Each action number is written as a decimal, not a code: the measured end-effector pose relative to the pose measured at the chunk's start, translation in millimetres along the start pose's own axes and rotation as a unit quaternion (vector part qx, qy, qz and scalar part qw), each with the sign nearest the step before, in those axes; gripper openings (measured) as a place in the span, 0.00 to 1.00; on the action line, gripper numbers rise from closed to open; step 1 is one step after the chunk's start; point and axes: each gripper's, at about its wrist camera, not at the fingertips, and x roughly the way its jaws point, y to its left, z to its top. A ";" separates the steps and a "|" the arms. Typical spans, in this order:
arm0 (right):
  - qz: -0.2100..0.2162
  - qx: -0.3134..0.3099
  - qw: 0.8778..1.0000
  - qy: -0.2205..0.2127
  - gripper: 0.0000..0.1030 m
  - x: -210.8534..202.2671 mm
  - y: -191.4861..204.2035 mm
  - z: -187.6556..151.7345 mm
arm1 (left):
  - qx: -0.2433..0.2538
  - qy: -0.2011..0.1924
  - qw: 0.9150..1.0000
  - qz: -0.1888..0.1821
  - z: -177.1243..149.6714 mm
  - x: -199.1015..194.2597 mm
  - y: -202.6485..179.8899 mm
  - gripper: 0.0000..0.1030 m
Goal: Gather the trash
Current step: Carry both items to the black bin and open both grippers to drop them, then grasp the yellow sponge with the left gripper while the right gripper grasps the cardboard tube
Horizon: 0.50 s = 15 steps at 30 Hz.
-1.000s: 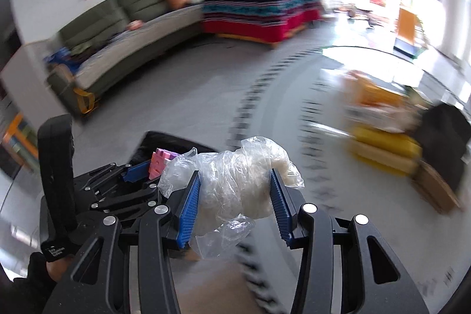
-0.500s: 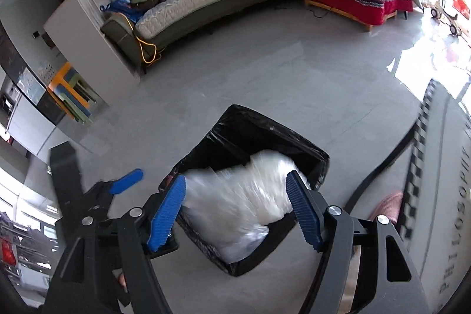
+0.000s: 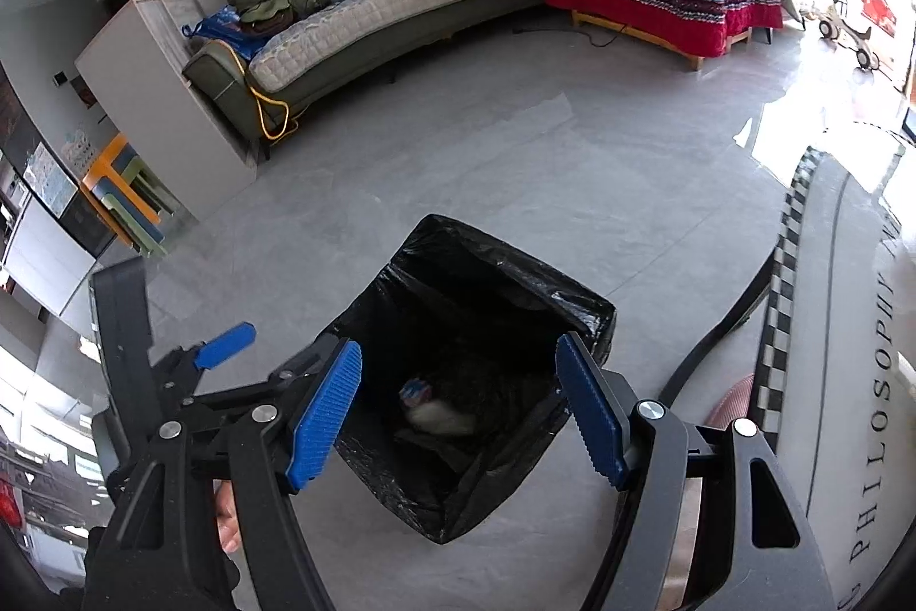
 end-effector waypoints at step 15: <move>-0.072 0.062 0.995 -0.043 0.69 -96.0 -106.8 -54.0 | 0.129 0.000 0.988 -0.085 -5.3 -30.0 -124.4 0.94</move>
